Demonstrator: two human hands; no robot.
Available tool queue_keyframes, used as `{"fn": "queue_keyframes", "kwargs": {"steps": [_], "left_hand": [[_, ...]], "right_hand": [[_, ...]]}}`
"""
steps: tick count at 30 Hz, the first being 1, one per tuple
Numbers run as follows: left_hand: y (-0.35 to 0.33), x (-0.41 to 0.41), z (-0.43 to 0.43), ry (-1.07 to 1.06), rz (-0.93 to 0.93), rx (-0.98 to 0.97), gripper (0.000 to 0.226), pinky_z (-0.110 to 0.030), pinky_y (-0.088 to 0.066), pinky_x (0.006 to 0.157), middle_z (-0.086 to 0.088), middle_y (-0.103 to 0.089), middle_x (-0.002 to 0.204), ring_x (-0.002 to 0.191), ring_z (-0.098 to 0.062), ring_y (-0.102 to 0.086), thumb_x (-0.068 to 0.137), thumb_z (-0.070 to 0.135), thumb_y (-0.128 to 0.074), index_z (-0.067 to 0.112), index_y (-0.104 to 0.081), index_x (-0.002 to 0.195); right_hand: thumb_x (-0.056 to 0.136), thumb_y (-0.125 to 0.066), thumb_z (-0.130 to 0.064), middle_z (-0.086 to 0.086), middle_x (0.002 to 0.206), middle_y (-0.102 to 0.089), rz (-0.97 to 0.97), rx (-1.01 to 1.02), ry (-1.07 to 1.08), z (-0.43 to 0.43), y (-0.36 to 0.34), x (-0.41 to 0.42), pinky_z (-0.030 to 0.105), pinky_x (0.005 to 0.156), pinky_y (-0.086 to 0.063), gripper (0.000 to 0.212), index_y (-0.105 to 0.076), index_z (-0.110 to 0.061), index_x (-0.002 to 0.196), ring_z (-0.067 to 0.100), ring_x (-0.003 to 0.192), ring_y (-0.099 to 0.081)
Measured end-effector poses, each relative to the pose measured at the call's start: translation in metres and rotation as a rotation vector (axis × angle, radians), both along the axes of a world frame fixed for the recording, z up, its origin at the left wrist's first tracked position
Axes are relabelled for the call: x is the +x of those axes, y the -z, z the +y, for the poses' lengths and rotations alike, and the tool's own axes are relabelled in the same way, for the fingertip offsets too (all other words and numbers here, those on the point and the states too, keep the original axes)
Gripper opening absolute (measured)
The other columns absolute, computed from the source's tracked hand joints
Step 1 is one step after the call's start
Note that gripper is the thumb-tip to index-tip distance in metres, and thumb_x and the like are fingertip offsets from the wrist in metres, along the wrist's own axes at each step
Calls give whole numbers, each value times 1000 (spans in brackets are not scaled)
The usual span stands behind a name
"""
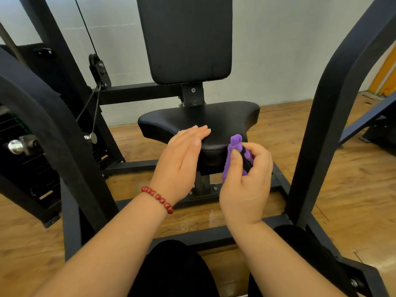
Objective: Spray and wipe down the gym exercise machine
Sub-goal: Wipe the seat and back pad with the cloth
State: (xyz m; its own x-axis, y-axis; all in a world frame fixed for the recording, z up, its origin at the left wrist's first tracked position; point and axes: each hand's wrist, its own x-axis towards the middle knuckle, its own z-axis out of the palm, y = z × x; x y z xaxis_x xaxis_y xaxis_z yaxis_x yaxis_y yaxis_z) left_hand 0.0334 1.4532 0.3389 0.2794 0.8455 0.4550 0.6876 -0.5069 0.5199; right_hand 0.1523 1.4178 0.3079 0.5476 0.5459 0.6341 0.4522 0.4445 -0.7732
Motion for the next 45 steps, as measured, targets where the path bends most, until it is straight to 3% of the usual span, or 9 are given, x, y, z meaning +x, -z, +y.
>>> {"fn": "queue_keyframes", "kwargs": {"steps": [4,6,11,15,26,31,33,36,45], "left_hand": [[-2,-1,1,19,-62,-43,36,-11,-15,114,23,-35,133,131,9,-24,103,30,-23,36,-37,135],[-3,-1,-1,16,-67,-39,45,-4,-12,110,23,-36,133,131,10,-24,100,34,-19,32,-41,139],[-4,0,-2,-1,-77,-32,54,1,-8,106,23,-40,131,129,13,-24,98,34,-14,26,-48,139],[-2,3,-3,-31,-97,-9,51,2,-10,105,22,-42,131,130,10,-28,99,34,-17,26,-50,138],[-3,14,-9,-111,-58,22,53,2,-8,102,14,-48,136,129,9,-27,97,36,-19,22,-51,138],[-13,22,-12,-166,76,37,44,-19,-17,108,4,-51,142,136,-9,-37,103,35,-34,19,-50,140],[-15,24,-12,-162,101,43,42,-20,-17,109,5,-49,144,134,-1,-32,102,32,-39,20,-48,142],[-15,26,-15,-141,96,36,44,-18,-12,112,8,-43,149,131,8,-22,102,33,-37,23,-43,145],[-28,40,-3,-107,264,37,51,-24,-17,113,9,-44,149,140,-6,-33,100,47,-29,25,-45,144]], "right_hand": [[94,-53,-23,-4,97,-57,-227,19,-59,-5,5,-14,12,83,-38,15,-61,-13,103,7,89,-50],[95,-53,-21,-6,95,-56,-244,24,-41,-2,4,-4,13,81,-37,12,-61,-14,102,7,89,-49],[98,-53,-26,-13,96,-56,64,-108,-32,3,-6,18,6,78,-41,6,-54,-30,102,-1,91,-54],[96,-56,-25,-15,96,-57,68,-123,-148,-6,-8,5,7,77,-43,18,-50,-42,97,1,94,-56],[98,-54,-29,-17,94,-59,337,-167,-191,5,-15,20,11,74,-48,14,-51,-43,94,-3,92,-57],[99,-50,-33,-15,94,-57,382,-223,-201,7,-15,21,11,69,-48,11,-49,-42,93,-3,88,-57],[100,-48,-35,-15,95,-57,447,-278,-202,21,-26,28,12,64,-45,12,-49,-42,90,-1,85,-57],[101,-47,-37,-15,96,-57,497,-306,-222,29,-25,32,15,68,-44,12,-48,-43,90,1,88,-57],[100,-48,-36,-10,103,-61,539,-402,-323,46,-22,46,33,87,-56,10,-53,-42,94,7,97,-60]]}}
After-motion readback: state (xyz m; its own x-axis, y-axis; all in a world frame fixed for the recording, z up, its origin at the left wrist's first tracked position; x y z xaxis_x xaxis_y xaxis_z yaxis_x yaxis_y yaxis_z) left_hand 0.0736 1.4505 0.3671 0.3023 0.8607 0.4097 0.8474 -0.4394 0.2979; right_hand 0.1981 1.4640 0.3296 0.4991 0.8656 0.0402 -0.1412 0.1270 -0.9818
